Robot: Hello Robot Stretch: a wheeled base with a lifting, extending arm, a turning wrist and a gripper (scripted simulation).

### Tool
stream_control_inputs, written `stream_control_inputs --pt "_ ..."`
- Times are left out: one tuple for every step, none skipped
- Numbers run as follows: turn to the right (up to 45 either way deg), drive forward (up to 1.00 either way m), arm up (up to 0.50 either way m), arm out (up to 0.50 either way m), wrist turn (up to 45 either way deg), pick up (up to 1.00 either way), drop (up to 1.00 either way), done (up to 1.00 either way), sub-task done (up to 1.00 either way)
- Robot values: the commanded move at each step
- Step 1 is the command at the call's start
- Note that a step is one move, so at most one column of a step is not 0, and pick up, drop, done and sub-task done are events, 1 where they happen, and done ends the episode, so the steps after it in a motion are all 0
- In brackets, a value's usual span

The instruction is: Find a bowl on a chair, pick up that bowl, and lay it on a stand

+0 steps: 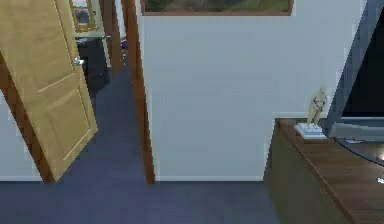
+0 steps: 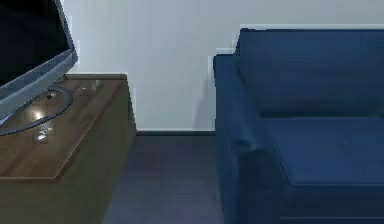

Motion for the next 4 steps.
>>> stream_control_inputs --pt "-33.0 0.00 0.00 0.00 0.0 0.00 0.00 0.00 0.00" --pt "0.0 1.00 0.00 0.00 0.0 0.00 0.00 0.00 0.00" --pt "0.0 0.20 0.00 0.00 0.0 0.00 0.00 0.00 0.00" --pt "-15.0 0.00 0.00 0.00 0.0 0.00 0.00 0.00 0.00"
